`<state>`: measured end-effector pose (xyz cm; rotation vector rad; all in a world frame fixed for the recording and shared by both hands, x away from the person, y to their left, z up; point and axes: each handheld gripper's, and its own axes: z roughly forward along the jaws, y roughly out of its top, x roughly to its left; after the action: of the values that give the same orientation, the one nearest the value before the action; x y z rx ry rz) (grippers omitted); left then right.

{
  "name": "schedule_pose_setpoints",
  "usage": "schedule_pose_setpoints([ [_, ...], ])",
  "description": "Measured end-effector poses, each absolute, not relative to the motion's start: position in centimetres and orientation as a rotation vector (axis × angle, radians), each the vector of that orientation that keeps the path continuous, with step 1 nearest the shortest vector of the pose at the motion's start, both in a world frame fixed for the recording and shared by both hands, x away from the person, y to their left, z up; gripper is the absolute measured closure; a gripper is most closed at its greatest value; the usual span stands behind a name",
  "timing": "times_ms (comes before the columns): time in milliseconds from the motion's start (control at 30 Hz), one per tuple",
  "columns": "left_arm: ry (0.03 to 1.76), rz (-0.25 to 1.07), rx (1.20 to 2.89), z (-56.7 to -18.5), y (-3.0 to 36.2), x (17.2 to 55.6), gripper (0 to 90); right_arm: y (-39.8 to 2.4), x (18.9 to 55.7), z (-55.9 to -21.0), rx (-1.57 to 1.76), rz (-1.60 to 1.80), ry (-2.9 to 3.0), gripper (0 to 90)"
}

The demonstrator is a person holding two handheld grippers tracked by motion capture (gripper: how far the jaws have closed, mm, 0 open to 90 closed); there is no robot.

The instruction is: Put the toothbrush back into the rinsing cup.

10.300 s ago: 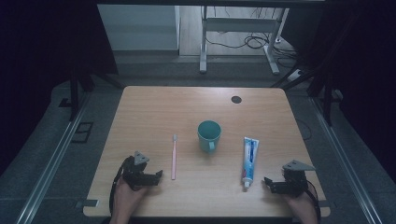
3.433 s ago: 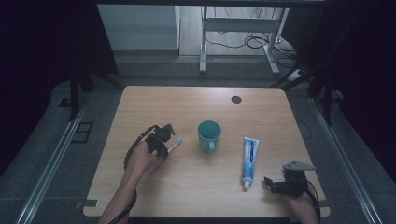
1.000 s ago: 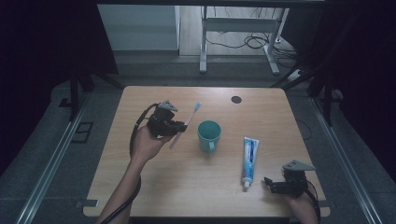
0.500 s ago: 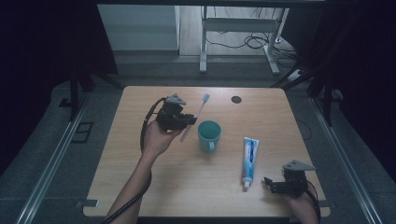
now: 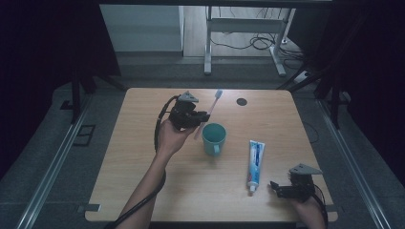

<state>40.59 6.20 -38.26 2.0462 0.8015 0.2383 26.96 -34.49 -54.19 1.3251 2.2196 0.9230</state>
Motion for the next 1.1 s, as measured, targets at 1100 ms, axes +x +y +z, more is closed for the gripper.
schedule_pose_setpoints([
  [1100,0.791,0.291,2.018,-41.8,2.5,42.0,78.8,-34.5,27.0,-54.2,1.325,0.923,2.22,2.1],
])
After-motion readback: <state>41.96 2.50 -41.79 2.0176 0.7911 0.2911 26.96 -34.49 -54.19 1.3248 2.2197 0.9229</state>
